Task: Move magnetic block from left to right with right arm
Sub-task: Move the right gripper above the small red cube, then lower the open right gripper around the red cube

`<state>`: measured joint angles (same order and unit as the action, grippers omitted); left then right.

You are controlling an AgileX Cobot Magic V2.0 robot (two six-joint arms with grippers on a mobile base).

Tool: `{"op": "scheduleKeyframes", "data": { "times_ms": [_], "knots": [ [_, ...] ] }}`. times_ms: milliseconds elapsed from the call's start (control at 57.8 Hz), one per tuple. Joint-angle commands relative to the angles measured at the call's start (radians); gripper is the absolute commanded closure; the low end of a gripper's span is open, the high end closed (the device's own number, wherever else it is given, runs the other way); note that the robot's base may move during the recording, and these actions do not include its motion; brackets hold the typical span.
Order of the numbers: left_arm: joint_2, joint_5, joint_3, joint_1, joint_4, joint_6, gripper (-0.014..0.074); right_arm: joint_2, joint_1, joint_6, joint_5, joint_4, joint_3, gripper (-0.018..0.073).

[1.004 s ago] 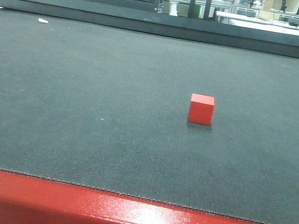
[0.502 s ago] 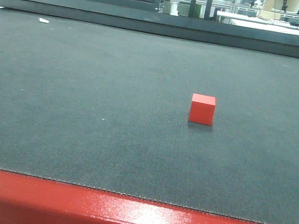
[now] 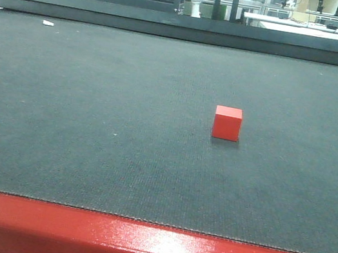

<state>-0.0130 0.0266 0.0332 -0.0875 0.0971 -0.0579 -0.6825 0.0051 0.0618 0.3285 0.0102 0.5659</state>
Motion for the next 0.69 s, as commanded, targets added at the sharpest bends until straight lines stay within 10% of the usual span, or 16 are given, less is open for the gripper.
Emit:
{"op": "scheduleKeyframes", "data": {
  "times_ms": [0,381,675],
  "knots": [
    [-0.012,-0.083,0.007,-0.006,0.005,0.006,0.0722,-0.099,0.06,-0.005,-0.005,0.002,0.124,-0.0065],
    [-0.012,-0.083,0.007,-0.006,0.005,0.006,0.0722,-0.583,0.412,0.384,0.309,-0.081,0.615,-0.0064],
    [-0.012,-0.083,0.007,-0.006,0.005,0.006,0.0722,-0.939,0.517,0.586,0.55,-0.221,0.947,-0.0064]
  ]
}}
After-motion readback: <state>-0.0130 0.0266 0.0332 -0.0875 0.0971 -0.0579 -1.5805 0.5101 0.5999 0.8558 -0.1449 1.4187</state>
